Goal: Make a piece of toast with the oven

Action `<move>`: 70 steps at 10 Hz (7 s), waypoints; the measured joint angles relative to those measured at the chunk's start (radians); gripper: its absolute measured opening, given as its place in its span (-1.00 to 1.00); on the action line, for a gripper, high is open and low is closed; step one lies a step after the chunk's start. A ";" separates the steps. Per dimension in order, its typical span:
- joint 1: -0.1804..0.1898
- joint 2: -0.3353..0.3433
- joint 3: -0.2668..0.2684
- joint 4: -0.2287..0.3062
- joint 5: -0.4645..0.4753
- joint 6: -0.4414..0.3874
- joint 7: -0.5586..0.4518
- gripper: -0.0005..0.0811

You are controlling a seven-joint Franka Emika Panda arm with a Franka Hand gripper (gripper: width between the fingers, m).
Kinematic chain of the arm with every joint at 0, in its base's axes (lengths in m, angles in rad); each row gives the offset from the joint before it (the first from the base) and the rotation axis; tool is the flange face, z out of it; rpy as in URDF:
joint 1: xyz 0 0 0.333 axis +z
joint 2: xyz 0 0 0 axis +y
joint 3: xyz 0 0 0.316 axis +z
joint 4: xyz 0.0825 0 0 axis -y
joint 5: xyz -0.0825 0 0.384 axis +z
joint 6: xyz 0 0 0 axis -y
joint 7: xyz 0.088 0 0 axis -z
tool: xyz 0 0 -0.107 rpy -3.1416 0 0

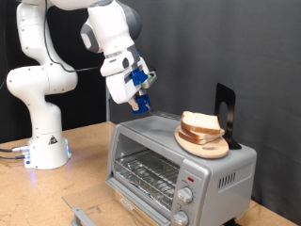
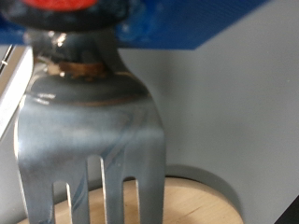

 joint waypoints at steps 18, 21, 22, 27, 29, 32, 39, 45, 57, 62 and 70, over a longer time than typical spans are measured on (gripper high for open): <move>-0.010 0.227 0.114 0.182 -0.158 0.106 0.318 -0.09; -0.010 0.261 0.116 0.208 -0.165 0.119 0.324 -0.09; -0.010 0.263 0.116 0.208 -0.159 0.133 0.321 -0.09; -0.008 0.223 0.100 0.179 -0.003 0.188 0.180 -0.09; -0.008 0.183 0.081 0.158 0.018 0.155 0.137 -0.09; -0.008 0.132 0.056 0.133 0.019 0.088 0.091 -0.09; 0.028 -0.010 -0.124 0.019 0.178 -0.087 -0.523 -0.09; -0.059 -0.065 -0.290 0.054 0.082 -0.299 -0.618 -0.09; -0.117 -0.007 -0.385 0.024 0.009 -0.248 -0.798 -0.09; -0.128 0.124 -0.399 0.018 -0.010 -0.154 -0.862 -0.09; -0.112 0.280 -0.382 -0.011 0.043 0.043 -0.964 -0.09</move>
